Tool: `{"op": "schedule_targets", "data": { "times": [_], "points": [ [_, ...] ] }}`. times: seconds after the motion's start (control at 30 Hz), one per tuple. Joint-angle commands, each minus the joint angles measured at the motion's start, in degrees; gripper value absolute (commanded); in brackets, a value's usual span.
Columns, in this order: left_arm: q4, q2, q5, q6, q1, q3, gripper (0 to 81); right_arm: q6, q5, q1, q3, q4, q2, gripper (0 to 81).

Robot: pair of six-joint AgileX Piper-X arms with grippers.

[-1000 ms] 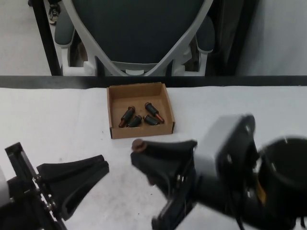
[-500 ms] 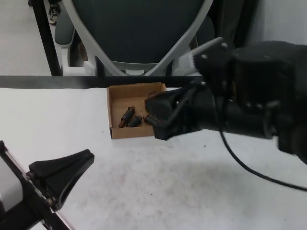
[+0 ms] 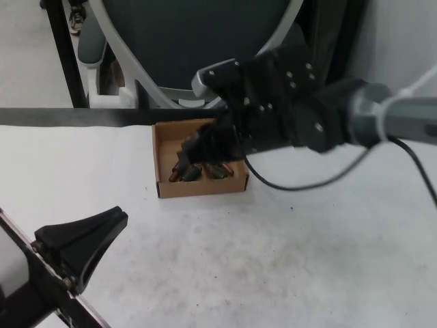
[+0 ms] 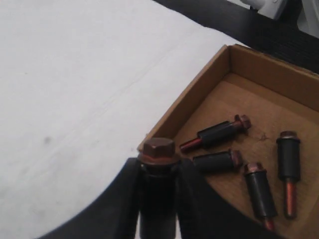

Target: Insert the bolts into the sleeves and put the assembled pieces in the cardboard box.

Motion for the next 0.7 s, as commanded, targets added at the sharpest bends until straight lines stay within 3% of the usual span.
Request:
{"op": "schedule_targets", "data": {
  "times": [0.0, 0.37, 0.53, 0.67],
  "points": [
    [-0.2, -0.5, -0.5, -0.4, 0.0, -0.5, 0.8, -2.1, -0.8, -2.1, -11.8, 8.0, 6.1, 0.2],
    [4.9, -0.5, -2.2, -0.1, 1.1, -2.5, 0.8, -4.7, -0.2, -4.6, -33.0, 24.3, 18.8, 0.2],
    [9.5, -1.0, -1.3, -2.5, 4.6, -4.6, 0.8, -4.7, -0.1, -4.7, -36.3, 26.0, 22.2, 0.2],
    [9.0, -4.5, -2.7, -3.9, 4.7, -3.9, 0.8, -5.2, -0.1, -4.7, -36.7, 26.8, 24.1, 0.2]
  ]
}}
